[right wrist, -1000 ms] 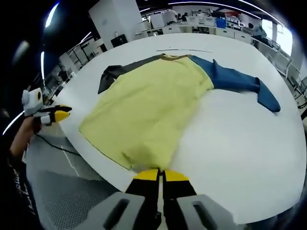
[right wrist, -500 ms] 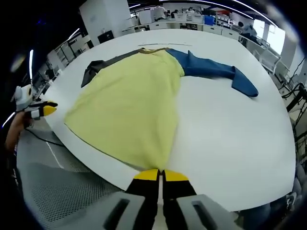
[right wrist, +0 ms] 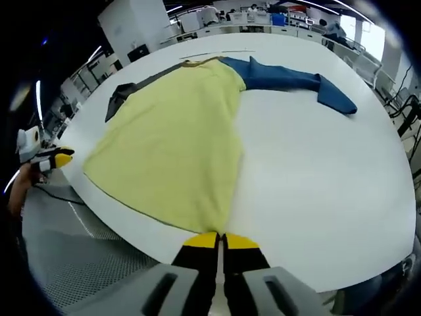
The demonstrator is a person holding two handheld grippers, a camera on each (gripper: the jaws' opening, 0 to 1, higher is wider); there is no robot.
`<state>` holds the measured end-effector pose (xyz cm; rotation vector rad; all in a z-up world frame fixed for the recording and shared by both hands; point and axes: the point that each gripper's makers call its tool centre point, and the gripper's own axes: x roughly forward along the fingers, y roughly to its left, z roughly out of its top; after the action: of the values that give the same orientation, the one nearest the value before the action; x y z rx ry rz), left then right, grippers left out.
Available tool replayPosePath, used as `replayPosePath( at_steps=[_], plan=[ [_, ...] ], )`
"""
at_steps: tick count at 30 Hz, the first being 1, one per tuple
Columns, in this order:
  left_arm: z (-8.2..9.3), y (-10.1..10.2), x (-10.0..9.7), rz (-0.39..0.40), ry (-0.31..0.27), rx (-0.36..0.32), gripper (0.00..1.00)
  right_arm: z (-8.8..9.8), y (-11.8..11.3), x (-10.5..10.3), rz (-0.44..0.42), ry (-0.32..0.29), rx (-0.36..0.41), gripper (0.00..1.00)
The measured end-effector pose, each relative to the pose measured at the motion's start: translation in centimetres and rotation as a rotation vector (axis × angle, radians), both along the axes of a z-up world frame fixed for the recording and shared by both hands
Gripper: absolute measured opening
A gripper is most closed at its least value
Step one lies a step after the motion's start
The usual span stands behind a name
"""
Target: Fold the garment on the visible template until the final outline fits inside the template.
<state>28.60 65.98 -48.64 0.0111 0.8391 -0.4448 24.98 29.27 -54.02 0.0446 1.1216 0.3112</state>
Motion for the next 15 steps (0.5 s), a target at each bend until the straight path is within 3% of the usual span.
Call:
replayPosePath(
  at_steps=[3, 5, 10, 15],
  plan=[
    [-0.3, 0.0, 0.0, -0.003, 0.001, 0.018, 0.23, 0.9, -0.2, 0.2, -0.025, -0.011, 0.012, 0.02],
    [-0.3, -0.1, 0.0, -0.003, -0.003, 0.019, 0.23, 1.7, -0.7, 0.8, -0.043, -0.037, 0.007, 0.09],
    [1.1, -0.4, 1.1, -0.005, -0.096, 0.0, 0.29, 3.6, -1.4, 2.8, -0.087, -0.107, 0.037, 0.17],
    [2.3, -0.8, 1.8, -0.021, -0.149, -0.011, 0.4, 4.8, -1.9, 4.5, -0.099, -0.161, 0.047, 0.29]
  ],
)
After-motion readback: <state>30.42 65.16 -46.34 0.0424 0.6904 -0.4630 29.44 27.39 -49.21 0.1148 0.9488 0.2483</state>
